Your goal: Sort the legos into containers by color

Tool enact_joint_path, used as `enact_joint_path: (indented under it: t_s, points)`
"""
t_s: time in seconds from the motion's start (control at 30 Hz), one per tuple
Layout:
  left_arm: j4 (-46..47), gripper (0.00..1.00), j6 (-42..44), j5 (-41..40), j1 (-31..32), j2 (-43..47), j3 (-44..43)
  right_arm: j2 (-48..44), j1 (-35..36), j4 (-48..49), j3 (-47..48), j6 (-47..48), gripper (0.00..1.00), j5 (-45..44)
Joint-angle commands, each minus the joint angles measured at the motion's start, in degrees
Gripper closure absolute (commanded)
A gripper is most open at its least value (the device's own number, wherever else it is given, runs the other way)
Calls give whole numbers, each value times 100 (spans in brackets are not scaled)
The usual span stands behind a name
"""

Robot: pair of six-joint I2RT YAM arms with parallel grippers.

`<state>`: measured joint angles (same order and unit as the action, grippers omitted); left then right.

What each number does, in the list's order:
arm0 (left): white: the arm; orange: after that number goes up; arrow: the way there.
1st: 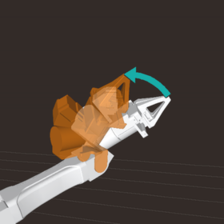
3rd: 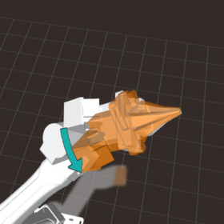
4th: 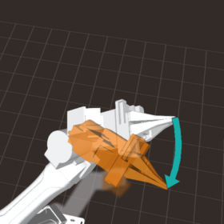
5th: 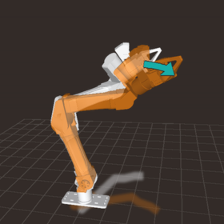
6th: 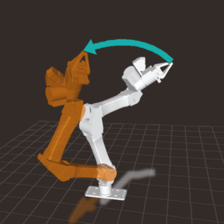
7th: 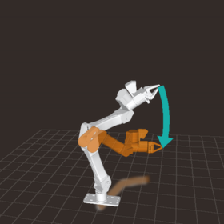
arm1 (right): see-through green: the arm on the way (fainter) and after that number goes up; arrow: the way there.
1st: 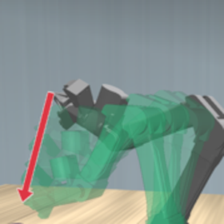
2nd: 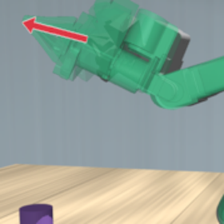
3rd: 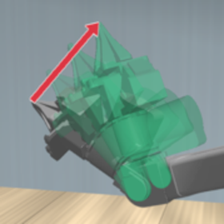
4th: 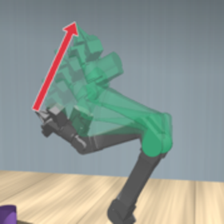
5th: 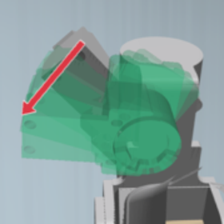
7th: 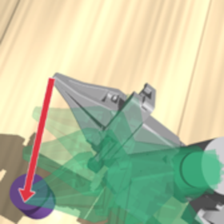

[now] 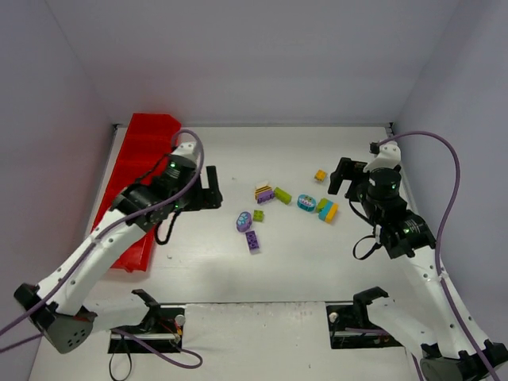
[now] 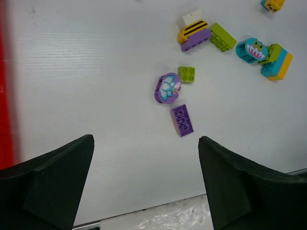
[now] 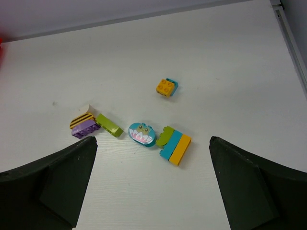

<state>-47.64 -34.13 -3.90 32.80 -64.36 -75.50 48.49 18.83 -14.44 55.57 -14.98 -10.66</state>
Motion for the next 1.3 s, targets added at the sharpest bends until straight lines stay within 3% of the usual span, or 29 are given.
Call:
enact_joint_path:
  t_s: [0.0, 0.17, 0.23, 0.6, 0.9, 1.07, 1.27]
  points:
    - [685, 17, -1129, -707, 803, -382, 9, 81, 24, 283, 165, -242, 0, -16]
    - [720, 17, -2079, -1420, 1764, -1299, -78, 73, 24, 266, 129, -426, 0, 11]
    - [730, 17, -2377, -1473, 2098, -2181, -270, 64, 24, 248, 68, -453, 0, 2]
    - [905, 26, -2625, -1254, 2249, -3802, -658, -76, 24, 134, -20, -391, 0, -24]
    - [817, 43, -2792, -1332, 2231, -4339, -624, -252, 16, 81, -108, -321, 0, -33]
    - [765, 47, -2950, -1324, 2214, -4428, -474, -323, 24, 37, -134, -277, 0, -51]
    - [791, 65, -3091, -1376, 2170, -4322, -202, -375, 24, 20, -187, -268, 0, -24]
